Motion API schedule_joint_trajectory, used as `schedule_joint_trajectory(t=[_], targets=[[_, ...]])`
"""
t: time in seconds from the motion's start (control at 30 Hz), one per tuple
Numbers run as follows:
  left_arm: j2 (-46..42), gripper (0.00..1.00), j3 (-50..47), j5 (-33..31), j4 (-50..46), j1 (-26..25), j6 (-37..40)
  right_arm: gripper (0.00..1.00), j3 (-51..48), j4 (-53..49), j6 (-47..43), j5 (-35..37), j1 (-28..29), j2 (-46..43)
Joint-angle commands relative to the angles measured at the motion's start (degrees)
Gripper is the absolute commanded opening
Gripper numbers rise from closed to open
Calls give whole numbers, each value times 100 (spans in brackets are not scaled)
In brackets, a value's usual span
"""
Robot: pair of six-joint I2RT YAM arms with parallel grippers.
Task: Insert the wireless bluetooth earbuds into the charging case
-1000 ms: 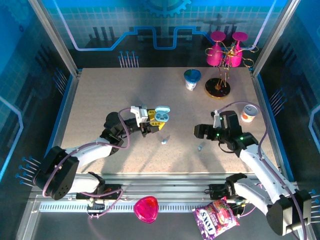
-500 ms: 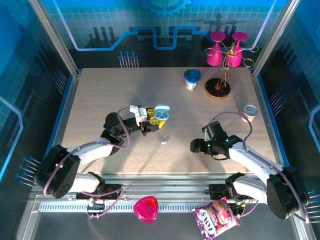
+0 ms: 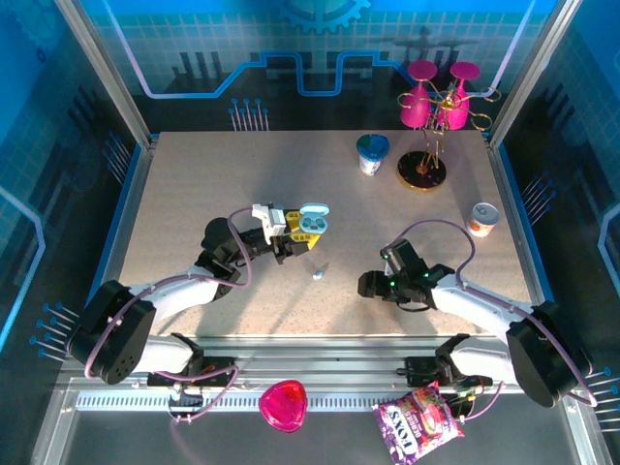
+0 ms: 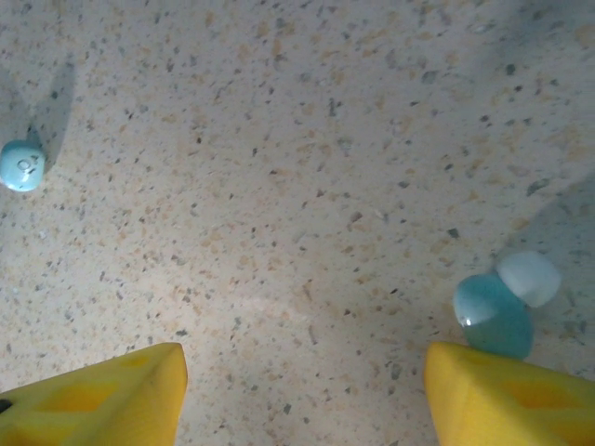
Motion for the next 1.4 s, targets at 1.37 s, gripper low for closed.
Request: schedule_joint_trajectory(t=[1.37], targets=[[39,32,3,-64,-69,-21,206,57,483,277,-45,722,-484,318]])
